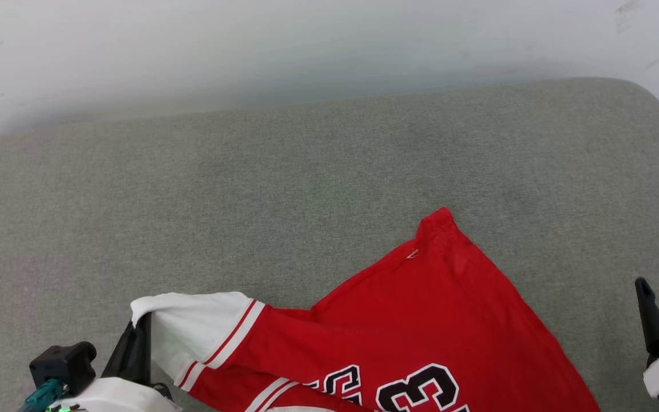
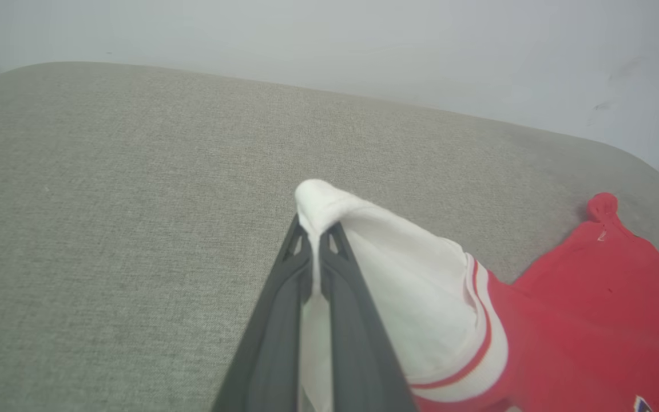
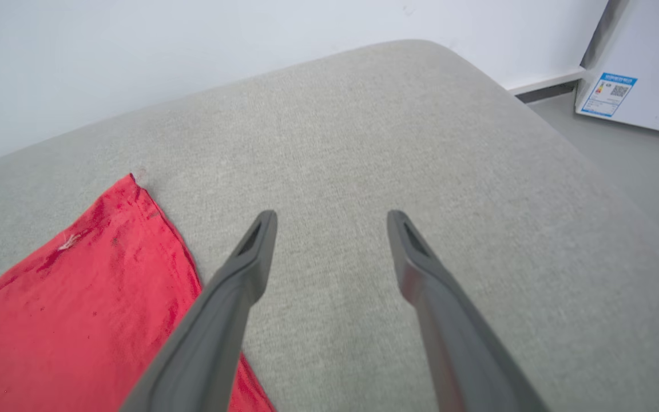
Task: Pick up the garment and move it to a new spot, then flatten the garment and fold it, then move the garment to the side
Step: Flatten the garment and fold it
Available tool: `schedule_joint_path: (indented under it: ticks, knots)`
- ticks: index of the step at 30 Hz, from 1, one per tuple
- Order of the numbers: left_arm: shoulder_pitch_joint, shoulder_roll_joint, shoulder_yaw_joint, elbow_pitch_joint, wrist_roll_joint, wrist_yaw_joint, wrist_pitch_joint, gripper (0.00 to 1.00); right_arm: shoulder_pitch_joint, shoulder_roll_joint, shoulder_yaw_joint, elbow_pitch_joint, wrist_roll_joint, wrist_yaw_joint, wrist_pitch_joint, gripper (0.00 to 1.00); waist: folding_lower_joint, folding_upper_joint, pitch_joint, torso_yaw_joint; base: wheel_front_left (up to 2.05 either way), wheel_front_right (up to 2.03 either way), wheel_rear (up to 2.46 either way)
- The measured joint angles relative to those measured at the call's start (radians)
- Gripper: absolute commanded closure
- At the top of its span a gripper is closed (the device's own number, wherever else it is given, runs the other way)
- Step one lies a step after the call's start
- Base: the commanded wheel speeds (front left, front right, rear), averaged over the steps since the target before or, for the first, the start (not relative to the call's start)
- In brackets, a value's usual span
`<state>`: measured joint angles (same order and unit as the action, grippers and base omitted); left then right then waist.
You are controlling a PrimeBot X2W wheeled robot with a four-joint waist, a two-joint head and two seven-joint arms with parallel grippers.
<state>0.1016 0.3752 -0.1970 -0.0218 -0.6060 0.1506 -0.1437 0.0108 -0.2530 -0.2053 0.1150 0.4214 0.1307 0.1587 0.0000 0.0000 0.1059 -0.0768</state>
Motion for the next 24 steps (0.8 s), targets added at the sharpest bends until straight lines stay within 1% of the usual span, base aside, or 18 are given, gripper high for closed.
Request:
schedule_joint_path:
  ticks: [1,3,4,5,7,8,9,10,11,12,13,15,17,20,24]
  knots:
    - [-0.008,0.0,-0.002,-0.006,0.005,0.0,0.0,1.0,-0.026,-0.005,0.008,0.014,0.0,0.0,-0.028,0.0,-0.0001,0.0,0.005,0.005,0.0,0.0,0.0]
    - [-0.027,-0.002,-0.011,-0.013,0.006,-0.001,0.0,1.0,-0.078,-0.026,0.043,0.051,0.011,0.0,-0.03,0.0,0.0,0.0,0.017,0.018,0.0,0.0,0.0]
    - [-0.027,-0.002,-0.011,-0.013,0.006,-0.001,0.0,1.0,-0.078,-0.026,0.043,0.051,0.011,0.0,-0.03,0.0,0.0,0.0,0.017,0.018,0.0,0.0,0.0]
    - [-0.044,-0.004,-0.019,-0.02,0.012,-0.002,0.0,1.0,-0.145,-0.061,0.095,0.072,0.028,0.0,-0.004,0.0,0.0,0.0,0.032,0.031,0.0,0.0,0.0]
    - [-0.069,-0.009,-0.029,-0.026,0.015,-0.01,0.0,1.0,-0.214,-0.102,0.148,0.085,0.057,0.0,0.062,0.0,0.0,0.0,0.049,0.046,0.0,0.0,0.0]
    - [-0.069,-0.009,-0.029,-0.026,0.015,-0.01,0.0,1.0,-0.214,-0.102,0.148,0.085,0.057,0.0,0.062,0.0,0.0,0.0,0.049,0.046,0.0,0.0,0.0]
    - [-0.082,-0.011,-0.035,-0.029,0.018,-0.011,0.0,1.0,-0.247,-0.124,0.178,0.086,0.08,0.0,0.109,0.0,0.0001,0.0,0.06,0.054,0.0,0.0,0.0]
    - [-0.109,-0.017,-0.048,-0.035,0.023,-0.019,-0.001,1.0,-0.306,-0.177,0.246,0.08,0.116,0.0,0.221,0.0,0.0,0.0,0.082,0.07,0.0,0.0,0.0]
    - [-0.124,-0.021,-0.053,-0.036,0.026,-0.021,-0.003,1.0,-0.337,-0.198,0.274,0.077,0.151,0.0,0.287,0.0,0.0,0.0,0.096,0.078,0.0,0.0,0.0]
    - [-0.124,-0.021,-0.053,-0.036,0.026,-0.021,-0.003,1.0,-0.337,-0.198,0.274,0.077,0.151,0.0,0.287,0.0,0.0,0.0,0.096,0.078,0.0,0.0,0.0]
    - [-0.151,-0.03,-0.065,-0.036,0.031,-0.031,-0.009,1.0,-0.393,-0.235,0.317,0.067,0.179,0.0,0.384,0.0,0.0001,0.0,0.122,0.096,0.0,0.0,0.0]
    - [-0.179,-0.036,-0.074,-0.033,0.034,-0.037,-0.011,1.0,-0.453,-0.262,0.352,0.06,0.202,0.0,0.477,0.0,0.0001,0.0,0.15,0.114,0.0,0.0,0.0]
    - [-0.212,-0.043,-0.084,-0.026,0.04,-0.046,-0.016,1.0,-0.497,-0.276,0.386,0.058,0.206,0.0,0.552,0.0,0.0001,0.0,0.177,0.133,0.0,0.0,0.0]
    - [-0.25,-0.055,-0.096,-0.015,0.043,-0.057,-0.024,1.0,-0.546,-0.277,0.442,0.073,0.21,0.0,0.618,0.0,0.0001,0.0,0.216,0.161,0.0,0.0,0.0]
    - [-0.291,-0.071,-0.117,0.003,0.049,-0.074,-0.035,1.0,-0.58,-0.277,0.513,0.133,0.226,0.0,0.654,0.0,0.0001,0.0,0.255,0.199,0.0,0.0,0.0]
